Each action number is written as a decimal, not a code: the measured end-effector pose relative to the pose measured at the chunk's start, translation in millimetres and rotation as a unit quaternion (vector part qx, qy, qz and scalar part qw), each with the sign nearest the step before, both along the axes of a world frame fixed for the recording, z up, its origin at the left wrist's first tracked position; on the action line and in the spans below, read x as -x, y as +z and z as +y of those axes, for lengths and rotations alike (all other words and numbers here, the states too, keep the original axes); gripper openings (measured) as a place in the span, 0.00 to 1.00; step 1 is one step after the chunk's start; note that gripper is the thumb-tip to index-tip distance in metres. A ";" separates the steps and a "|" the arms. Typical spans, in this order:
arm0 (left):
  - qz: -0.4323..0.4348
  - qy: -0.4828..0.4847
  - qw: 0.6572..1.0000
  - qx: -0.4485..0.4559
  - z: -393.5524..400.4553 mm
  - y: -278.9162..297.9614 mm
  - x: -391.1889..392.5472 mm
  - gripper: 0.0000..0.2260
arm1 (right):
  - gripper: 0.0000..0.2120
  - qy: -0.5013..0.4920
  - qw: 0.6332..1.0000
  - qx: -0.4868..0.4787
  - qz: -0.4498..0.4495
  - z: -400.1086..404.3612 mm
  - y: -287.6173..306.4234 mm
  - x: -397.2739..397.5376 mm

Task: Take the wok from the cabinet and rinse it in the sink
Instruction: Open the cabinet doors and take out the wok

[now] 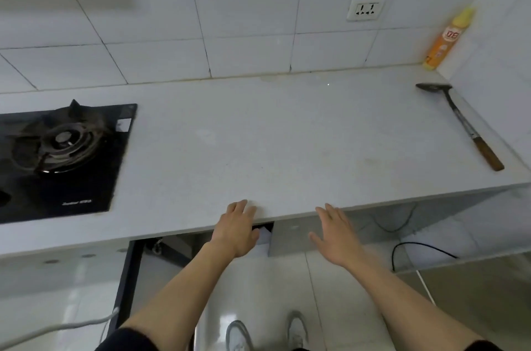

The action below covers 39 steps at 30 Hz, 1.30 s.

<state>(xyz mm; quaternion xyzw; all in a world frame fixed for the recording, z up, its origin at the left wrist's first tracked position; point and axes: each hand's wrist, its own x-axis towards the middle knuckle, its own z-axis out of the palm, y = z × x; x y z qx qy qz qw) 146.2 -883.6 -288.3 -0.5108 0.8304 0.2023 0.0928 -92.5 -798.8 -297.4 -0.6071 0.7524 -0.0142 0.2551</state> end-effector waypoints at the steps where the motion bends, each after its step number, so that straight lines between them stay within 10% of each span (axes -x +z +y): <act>1: -0.005 -0.010 1.000 -0.002 -2.1 -3.2 -3.0 0.24 | 0.34 -0.014 1.000 0.005 -0.009 2.3 -2.1 -3.7; 9: -0.019 -0.044 0.999 -0.007 -5.9 -22.8 -19.8 0.24 | 0.29 -0.297 0.926 0.057 -0.225 6.6 -20.9 -29.7; 15: -0.016 -0.043 0.999 -0.011 -8.8 -26.3 -18.1 0.26 | 0.31 -0.537 0.618 -0.027 -0.574 -16.0 -48.6 -42.4; 22: -0.014 -0.053 0.999 -0.003 -10.5 -36.8 -19.7 0.28 | 0.40 -0.599 0.423 -0.026 -0.680 -42.6 -74.7 -47.0; 28: -0.013 -0.044 0.999 -0.010 -11.6 -38.9 -19.9 0.28 | 0.40 -0.622 0.348 -0.001 -0.701 -58.9 -83.1 -50.8; 39: -0.021 -0.048 0.999 -0.016 -12.1 -36.7 -18.0 0.30 | 0.36 -0.625 0.329 0.025 -0.707 -64.1 -81.2 -63.1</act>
